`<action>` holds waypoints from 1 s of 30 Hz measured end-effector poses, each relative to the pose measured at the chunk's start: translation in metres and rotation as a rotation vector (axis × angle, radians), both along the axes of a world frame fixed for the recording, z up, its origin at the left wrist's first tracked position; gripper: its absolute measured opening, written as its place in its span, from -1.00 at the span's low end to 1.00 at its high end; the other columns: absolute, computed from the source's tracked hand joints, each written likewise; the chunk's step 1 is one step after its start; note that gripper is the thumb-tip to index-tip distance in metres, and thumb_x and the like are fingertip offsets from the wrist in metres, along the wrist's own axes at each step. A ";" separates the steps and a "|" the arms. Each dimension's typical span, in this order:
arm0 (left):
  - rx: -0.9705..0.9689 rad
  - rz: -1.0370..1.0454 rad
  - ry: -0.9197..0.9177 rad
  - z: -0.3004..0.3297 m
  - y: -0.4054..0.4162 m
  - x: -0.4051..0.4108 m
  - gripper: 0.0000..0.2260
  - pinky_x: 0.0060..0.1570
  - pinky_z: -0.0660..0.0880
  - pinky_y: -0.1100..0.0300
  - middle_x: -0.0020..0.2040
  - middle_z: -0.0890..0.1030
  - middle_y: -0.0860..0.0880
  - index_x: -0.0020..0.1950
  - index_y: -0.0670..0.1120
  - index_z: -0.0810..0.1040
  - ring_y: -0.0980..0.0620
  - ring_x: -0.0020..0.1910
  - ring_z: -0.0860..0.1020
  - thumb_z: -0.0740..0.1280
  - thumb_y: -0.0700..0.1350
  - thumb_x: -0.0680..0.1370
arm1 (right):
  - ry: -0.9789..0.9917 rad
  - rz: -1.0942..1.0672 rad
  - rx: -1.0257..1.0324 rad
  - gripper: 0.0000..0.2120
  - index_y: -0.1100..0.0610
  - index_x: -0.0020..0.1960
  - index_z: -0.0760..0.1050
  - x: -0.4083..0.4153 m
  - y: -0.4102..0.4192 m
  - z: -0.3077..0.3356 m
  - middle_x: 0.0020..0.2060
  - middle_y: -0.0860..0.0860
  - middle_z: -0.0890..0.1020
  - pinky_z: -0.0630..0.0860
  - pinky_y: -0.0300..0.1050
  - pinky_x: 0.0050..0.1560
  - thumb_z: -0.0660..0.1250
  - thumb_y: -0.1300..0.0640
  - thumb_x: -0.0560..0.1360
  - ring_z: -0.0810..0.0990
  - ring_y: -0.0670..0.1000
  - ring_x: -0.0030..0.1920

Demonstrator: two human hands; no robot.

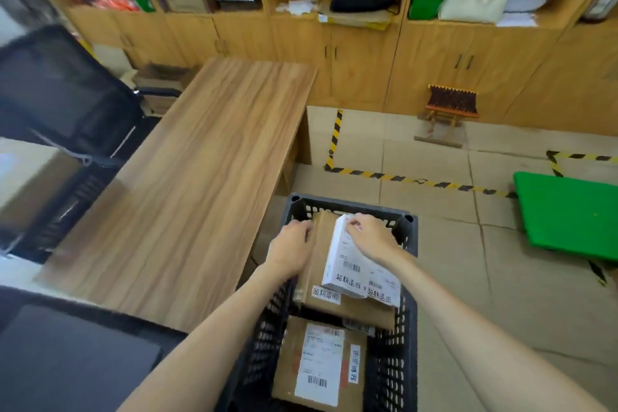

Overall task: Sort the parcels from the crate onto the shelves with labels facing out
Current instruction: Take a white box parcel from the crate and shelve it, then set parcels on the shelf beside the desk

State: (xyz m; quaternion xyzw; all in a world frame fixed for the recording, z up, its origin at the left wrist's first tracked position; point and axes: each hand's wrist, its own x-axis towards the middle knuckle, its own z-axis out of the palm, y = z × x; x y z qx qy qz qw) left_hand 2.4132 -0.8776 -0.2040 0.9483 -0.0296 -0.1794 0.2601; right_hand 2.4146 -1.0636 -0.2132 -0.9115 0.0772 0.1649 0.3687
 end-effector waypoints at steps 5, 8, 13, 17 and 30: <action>0.294 0.030 -0.125 0.064 0.060 -0.018 -0.67 0.22 0.50 -0.07 0.33 0.51 -0.09 0.36 -0.02 0.50 -0.11 0.29 0.49 0.14 0.06 0.68 | -0.224 0.446 -0.291 -0.72 0.16 0.06 0.54 0.029 0.053 0.061 0.02 0.12 0.57 0.55 0.07 -0.04 0.15 0.00 0.63 0.54 0.13 -0.01; 0.367 0.144 -0.190 0.097 0.107 -0.044 -0.63 0.26 0.47 -0.05 0.35 0.52 -0.12 0.42 -0.06 0.47 -0.16 0.34 0.46 0.11 0.05 0.70 | -0.292 0.662 -0.363 -0.66 0.16 0.22 0.49 0.033 0.098 0.091 0.16 0.12 0.52 0.48 0.09 0.13 0.13 -0.04 0.65 0.47 0.18 0.20; 0.498 0.420 -0.225 0.148 0.182 -0.119 -0.68 0.08 0.53 -0.04 0.26 0.56 -0.08 0.28 -0.04 0.55 -0.14 0.18 0.53 0.13 0.07 0.68 | -0.452 0.870 -0.321 -0.56 0.15 0.42 0.38 0.008 0.186 0.134 0.35 0.11 0.45 0.41 0.10 0.33 0.11 -0.08 0.66 0.41 0.17 0.36; 0.562 0.635 -0.243 0.185 0.236 -0.192 -0.74 0.02 0.45 -0.02 0.15 0.59 -0.09 0.10 -0.08 0.55 -0.14 0.05 0.52 0.14 0.03 0.66 | -0.620 1.002 -0.257 -0.60 0.15 0.33 0.45 -0.036 0.258 0.163 0.27 0.14 0.52 0.43 0.06 0.23 0.14 -0.08 0.64 0.47 0.19 0.27; 0.561 1.104 -0.235 0.211 0.338 -0.460 -0.59 0.24 0.44 -0.02 0.41 0.48 -0.09 0.46 -0.01 0.41 -0.12 0.34 0.47 0.14 0.14 0.68 | -0.778 1.358 -0.186 -0.70 0.20 0.18 0.51 -0.226 0.423 0.192 0.12 0.19 0.54 0.42 0.01 0.00 0.18 0.03 0.59 0.51 0.26 0.13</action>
